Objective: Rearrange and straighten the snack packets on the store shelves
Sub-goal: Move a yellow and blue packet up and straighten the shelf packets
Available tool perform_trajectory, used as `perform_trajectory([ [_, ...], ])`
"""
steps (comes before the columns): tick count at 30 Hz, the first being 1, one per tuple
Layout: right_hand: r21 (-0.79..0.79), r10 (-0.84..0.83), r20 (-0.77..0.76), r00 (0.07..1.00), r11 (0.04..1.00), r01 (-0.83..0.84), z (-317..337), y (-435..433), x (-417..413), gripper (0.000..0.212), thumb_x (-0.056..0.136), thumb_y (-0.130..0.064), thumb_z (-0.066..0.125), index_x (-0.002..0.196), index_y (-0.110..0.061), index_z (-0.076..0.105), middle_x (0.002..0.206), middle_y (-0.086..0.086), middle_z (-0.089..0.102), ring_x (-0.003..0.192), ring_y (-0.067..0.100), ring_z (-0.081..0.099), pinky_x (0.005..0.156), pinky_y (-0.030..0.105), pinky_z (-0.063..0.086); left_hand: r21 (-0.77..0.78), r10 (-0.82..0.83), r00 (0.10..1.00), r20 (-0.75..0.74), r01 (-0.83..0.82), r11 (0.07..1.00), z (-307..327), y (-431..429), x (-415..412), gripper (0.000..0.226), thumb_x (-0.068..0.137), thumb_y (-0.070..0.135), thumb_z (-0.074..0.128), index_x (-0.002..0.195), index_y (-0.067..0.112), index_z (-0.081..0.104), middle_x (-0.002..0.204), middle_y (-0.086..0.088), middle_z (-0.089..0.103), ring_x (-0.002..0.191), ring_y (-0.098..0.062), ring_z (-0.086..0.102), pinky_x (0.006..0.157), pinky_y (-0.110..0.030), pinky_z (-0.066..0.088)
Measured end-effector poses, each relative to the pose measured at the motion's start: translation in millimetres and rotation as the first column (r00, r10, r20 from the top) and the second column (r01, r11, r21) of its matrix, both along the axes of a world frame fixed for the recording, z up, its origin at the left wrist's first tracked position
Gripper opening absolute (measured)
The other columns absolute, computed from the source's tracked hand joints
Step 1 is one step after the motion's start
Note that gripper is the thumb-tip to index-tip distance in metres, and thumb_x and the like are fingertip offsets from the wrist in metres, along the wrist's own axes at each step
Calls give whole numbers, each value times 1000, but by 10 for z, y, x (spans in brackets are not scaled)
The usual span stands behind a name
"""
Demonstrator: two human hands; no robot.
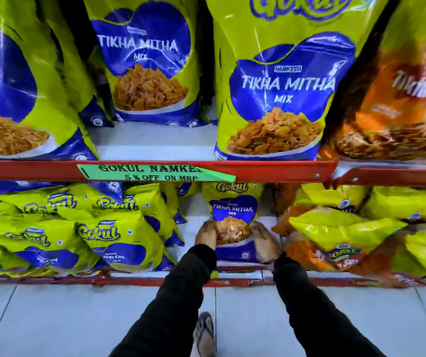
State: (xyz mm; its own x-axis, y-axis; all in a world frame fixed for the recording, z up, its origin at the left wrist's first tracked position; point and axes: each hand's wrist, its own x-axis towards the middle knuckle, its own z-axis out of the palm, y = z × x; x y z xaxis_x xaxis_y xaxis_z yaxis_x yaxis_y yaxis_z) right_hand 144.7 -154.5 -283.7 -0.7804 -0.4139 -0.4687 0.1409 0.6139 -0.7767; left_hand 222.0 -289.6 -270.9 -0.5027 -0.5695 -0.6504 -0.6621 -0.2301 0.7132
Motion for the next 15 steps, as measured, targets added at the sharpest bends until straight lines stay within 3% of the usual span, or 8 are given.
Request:
perform_trajectory([
  [3,-71,-118,29,993,990,119,25,39,70,35,99,-4,42,128,13,49,134,28,55,115,19,49,76,-7,31,-23,22,999,-49,-23,999,35,49,31,41,102,15,25,126,-5,52,137,-23,53,129,-34,48,105,-30,34],
  [6,-125,-144,14,990,982,144,94,170,196,40,96,-17,52,131,2,52,124,9,59,119,17,51,83,6,33,-76,55,993,-108,-63,995,125,173,125,41,102,18,26,128,0,51,139,-20,52,130,-32,47,106,-29,33],
  [10,-192,-172,-14,985,967,166,296,386,385,39,95,-13,53,131,0,54,124,15,60,112,15,51,78,-4,36,-77,139,966,-219,-159,984,261,381,370,39,101,20,32,130,4,52,140,-16,52,132,-29,47,112,-32,31],
  [11,-216,-175,-23,984,962,166,330,426,421,40,94,-16,55,131,-2,55,128,16,60,114,16,52,87,3,39,-77,144,960,-239,-167,983,309,428,423,39,101,21,33,129,4,54,139,-16,54,131,-28,48,112,-32,32],
  [13,-264,-162,-6,987,952,154,451,553,586,44,90,-27,59,129,-8,57,129,11,62,120,22,57,105,31,44,-99,155,950,-271,-188,977,401,564,614,40,99,27,34,124,6,57,134,-15,58,128,-30,50,111,-34,35],
  [15,-303,-133,-24,991,945,120,586,672,773,43,87,-30,59,125,-11,59,124,7,64,123,27,57,110,45,42,-132,166,942,-290,-212,968,552,694,837,40,99,27,33,125,7,57,134,-15,58,127,-30,51,107,-30,35],
])
